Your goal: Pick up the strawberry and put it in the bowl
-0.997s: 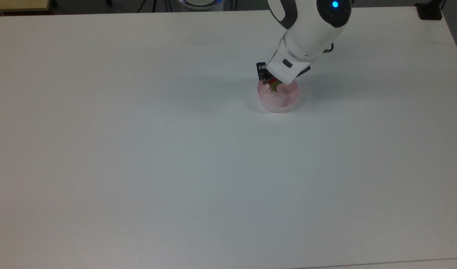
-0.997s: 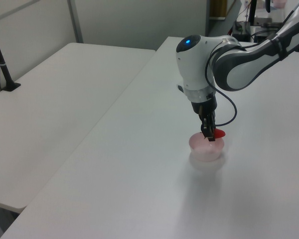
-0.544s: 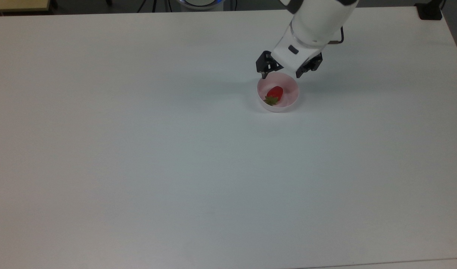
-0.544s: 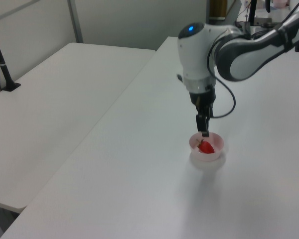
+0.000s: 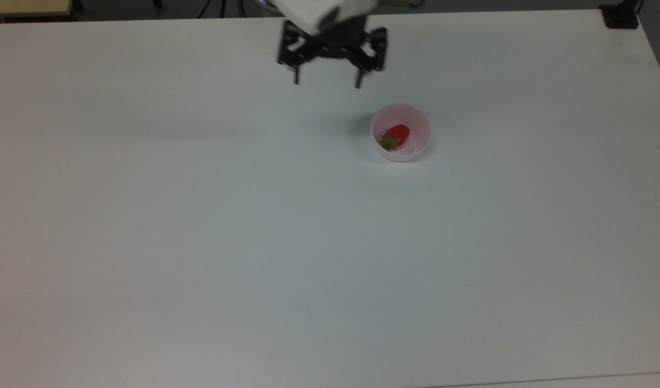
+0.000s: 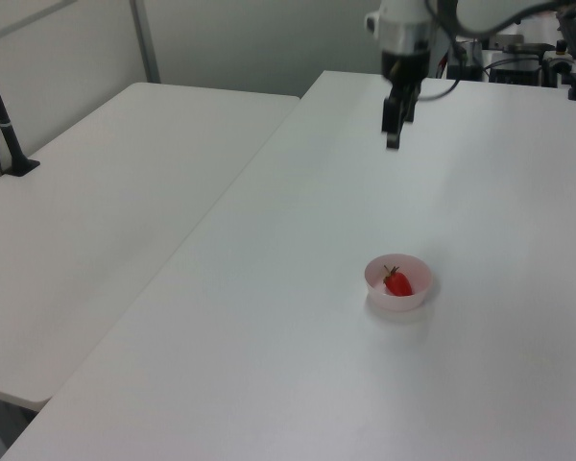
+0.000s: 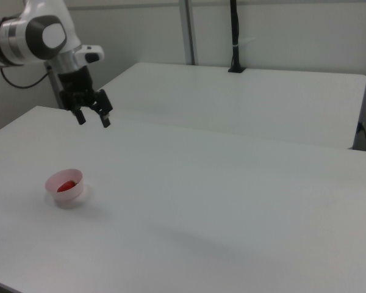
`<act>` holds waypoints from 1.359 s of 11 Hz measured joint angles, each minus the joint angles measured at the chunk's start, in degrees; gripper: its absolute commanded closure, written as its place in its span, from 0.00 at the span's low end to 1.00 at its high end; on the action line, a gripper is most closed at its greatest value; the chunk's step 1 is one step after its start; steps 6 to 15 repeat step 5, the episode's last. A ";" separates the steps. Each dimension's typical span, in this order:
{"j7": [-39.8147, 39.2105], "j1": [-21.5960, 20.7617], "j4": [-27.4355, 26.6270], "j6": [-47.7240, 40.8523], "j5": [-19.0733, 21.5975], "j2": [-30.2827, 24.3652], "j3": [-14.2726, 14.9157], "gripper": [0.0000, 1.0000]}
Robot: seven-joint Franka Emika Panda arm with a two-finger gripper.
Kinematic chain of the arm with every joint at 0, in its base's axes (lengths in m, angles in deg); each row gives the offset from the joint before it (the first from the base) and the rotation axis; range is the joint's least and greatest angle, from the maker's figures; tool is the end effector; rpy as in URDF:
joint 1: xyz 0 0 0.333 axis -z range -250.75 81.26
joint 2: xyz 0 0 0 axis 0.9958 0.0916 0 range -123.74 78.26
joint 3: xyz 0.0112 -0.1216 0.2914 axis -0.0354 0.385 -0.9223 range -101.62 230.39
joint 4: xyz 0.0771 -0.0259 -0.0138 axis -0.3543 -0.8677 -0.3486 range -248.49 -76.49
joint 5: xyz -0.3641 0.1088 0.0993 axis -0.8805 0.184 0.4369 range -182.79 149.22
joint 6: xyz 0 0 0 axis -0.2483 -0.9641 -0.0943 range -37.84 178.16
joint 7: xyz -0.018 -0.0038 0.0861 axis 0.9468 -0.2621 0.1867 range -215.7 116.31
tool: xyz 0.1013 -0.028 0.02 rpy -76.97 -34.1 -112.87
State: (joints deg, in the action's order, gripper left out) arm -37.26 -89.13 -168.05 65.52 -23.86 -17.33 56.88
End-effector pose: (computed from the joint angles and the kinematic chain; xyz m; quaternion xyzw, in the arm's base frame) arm 0.5851 0.1095 0.5438 0.9984 0.0074 0.0237 0.0505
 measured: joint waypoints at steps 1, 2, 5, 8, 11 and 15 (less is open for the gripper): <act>-1.47 2.13 0.00 -1.53 0.05 -1.66 0.06 0.00; -2.04 3.72 0.00 -2.70 0.07 -2.93 0.10 0.00; -6.10 6.93 -0.03 -4.17 1.12 -4.71 0.14 0.00; -6.10 6.93 -0.03 -4.17 1.12 -4.71 0.14 0.00; -6.10 6.93 -0.03 -4.17 1.12 -4.71 0.14 0.00; -6.10 6.93 -0.03 -4.17 1.12 -4.71 0.14 0.00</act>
